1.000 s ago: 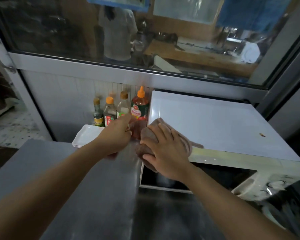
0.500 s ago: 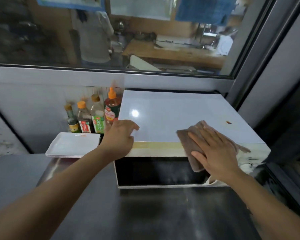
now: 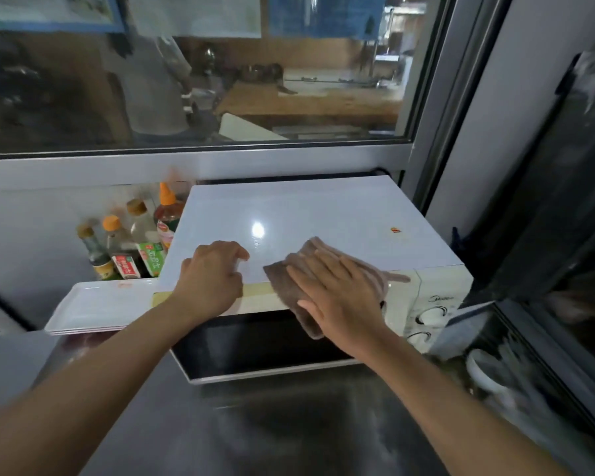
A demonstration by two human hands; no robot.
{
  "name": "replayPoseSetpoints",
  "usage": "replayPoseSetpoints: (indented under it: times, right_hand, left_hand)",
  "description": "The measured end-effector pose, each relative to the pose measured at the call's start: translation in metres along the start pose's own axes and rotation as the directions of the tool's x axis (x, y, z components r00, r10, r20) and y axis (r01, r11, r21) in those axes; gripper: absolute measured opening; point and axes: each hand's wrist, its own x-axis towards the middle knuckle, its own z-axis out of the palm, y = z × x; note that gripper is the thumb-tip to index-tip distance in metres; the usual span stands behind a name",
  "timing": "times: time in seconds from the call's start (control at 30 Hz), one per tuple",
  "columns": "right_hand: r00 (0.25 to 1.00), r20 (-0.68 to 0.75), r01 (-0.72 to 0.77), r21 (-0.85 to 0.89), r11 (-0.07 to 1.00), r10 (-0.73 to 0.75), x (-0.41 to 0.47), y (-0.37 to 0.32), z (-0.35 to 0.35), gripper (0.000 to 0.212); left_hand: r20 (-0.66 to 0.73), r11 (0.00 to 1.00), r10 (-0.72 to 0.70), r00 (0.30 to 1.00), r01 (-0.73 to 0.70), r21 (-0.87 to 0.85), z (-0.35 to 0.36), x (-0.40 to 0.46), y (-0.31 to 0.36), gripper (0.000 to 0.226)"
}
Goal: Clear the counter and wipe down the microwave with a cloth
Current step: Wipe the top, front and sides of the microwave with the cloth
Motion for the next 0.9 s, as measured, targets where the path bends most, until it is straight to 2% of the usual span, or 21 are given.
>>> replayPoseSetpoints:
  times: [0.13, 0.33, 0.5, 0.63, 0.77, 0.9]
  right_hand:
    - [0.999, 0.003, -0.051, -0.104, 0.993, 0.052, -0.03, 0.065, -0.015, 0.047]
    - [0.995, 0.023, -0.098, -0.082, 0.992, 0.1, -0.062, 0.139, -0.021, 0.049]
    - [0.985, 0.013, -0.172, 0.213, 0.962, 0.173, -0.081, 0.173, -0.022, 0.058]
    - [0.977, 0.089, -0.212, 0.546, 0.811, 0.195, -0.06, 0.186, -0.013, 0.05]
    - [0.932, 0.264, -0.358, 0.582, 0.73, 0.247, -0.008, 0.209, -0.006, 0.047]
    - [0.895, 0.34, -0.429, 0.481, 0.764, 0.288, 0.025, 0.214, -0.006, 0.05]
  left_hand:
    - [-0.005, 0.998, 0.064, 0.998, -0.065, -0.021, 0.025, 0.007, 0.042, 0.037]
    - [0.017, 0.993, 0.12, 0.993, -0.12, -0.01, 0.06, 0.027, 0.098, 0.043]
    - [-0.004, 0.99, 0.141, 0.99, -0.141, -0.005, 0.081, 0.044, 0.123, 0.045]
    - [-0.054, 0.987, 0.152, 0.987, -0.149, 0.053, 0.09, 0.051, 0.122, 0.042]
    - [-0.019, 0.987, 0.149, 0.989, -0.147, 0.065, 0.09, 0.053, 0.118, 0.042]
    - [0.016, 0.986, 0.148, 0.989, -0.148, 0.078, 0.089, 0.053, 0.118, 0.042]
